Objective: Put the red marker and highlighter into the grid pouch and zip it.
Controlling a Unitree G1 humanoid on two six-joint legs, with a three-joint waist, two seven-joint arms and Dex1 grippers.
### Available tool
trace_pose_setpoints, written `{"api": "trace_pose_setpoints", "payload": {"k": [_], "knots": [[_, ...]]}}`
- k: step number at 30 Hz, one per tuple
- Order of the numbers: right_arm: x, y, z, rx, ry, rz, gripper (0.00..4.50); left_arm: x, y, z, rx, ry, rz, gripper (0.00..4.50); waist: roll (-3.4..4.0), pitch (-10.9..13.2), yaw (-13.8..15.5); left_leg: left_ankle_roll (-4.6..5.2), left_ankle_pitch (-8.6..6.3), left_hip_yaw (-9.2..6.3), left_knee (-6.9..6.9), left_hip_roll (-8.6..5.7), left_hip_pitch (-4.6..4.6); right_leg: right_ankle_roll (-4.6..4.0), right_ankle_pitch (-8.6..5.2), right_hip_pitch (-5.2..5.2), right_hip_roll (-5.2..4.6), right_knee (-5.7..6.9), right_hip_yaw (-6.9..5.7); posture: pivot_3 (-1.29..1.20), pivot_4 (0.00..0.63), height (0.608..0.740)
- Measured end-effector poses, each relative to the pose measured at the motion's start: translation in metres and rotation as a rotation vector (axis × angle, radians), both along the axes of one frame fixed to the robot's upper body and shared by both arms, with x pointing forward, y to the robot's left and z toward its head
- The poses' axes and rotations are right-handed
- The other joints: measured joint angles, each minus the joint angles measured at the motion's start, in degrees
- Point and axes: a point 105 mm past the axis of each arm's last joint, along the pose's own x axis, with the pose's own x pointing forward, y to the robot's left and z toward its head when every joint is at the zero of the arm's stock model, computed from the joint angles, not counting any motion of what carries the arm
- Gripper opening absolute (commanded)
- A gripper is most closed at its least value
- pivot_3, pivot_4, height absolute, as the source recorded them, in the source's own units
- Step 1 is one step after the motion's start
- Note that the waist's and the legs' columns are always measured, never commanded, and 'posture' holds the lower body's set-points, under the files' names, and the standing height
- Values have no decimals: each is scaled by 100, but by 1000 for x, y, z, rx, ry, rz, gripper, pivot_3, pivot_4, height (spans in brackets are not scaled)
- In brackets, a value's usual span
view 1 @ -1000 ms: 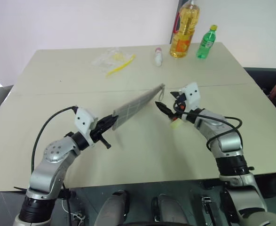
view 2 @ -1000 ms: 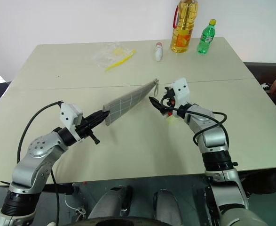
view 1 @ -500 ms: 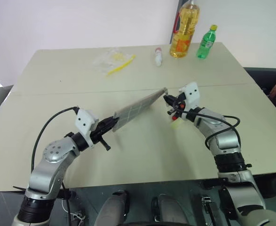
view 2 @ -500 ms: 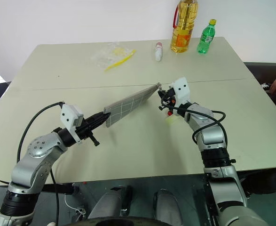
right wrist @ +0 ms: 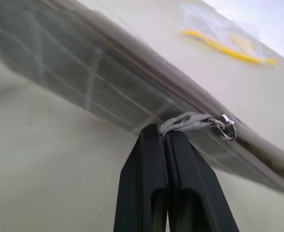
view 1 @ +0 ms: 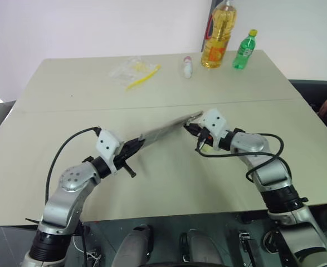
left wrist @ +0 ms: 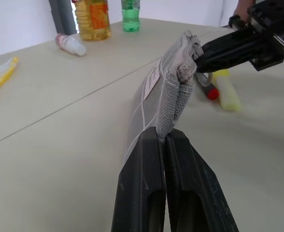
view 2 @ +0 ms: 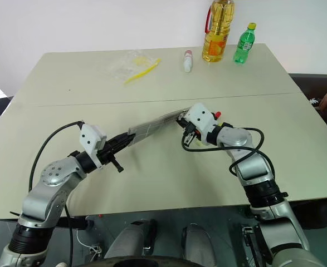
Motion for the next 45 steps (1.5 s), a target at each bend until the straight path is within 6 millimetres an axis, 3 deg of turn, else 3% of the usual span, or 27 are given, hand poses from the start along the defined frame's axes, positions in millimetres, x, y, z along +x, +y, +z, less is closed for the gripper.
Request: {"api": "trace_pose_setpoints", "payload": {"k": [15,25,28,31,34,37,39,40,45], "knots": [[-57,55,8,-182,-31,344,28,12,-34,-10,23,-5,-47,0,-2,0,8,0,0,-2,0,0,-2,1,0,-2,1,-3,0,0,150,740],[-55,56,13,-197,-31,331,28,18,-36,-5,11,-52,6,0,-3,0,9,0,0,-2,0,-1,-2,2,1,0,1,-3,0,0,150,740],[-54,54,17,-176,-28,327,881,20,-33,-3,13,-66,32,0,-2,0,9,-1,0,-2,1,-1,-2,3,1,0,1,-3,0,0,150,740],[-53,47,36,-70,-17,332,2280,26,-21,4,-1,-101,122,0,-4,1,9,0,0,-2,1,0,-3,6,3,0,1,-3,0,0,150,740],[-49,27,67,62,-3,289,2280,32,-3,17,-58,-139,237,0,-5,1,14,0,0,-2,2,-1,-3,9,5,2,1,-4,0,0,150,740],[-45,11,77,132,38,233,2280,32,8,29,-92,-177,298,0,-8,-1,20,0,-1,-1,1,-1,-4,10,6,3,1,-6,0,0,150,740],[-35,2,73,147,64,159,2280,33,11,29,-87,-186,326,0,-8,-1,17,0,-1,-1,2,-1,-3,10,6,3,1,-6,-1,0,150,740],[-27,-5,68,157,83,97,2549,34,13,28,-78,-189,342,0,-8,-1,16,0,-1,-1,2,-1,-3,9,6,3,1,-6,0,0,150,740],[15,-42,24,234,263,-290,4448,38,22,8,-5,-163,380,0,-7,-2,6,0,0,0,1,-1,-3,-1,13,-6,2,-2,2,0,150,740]]}}
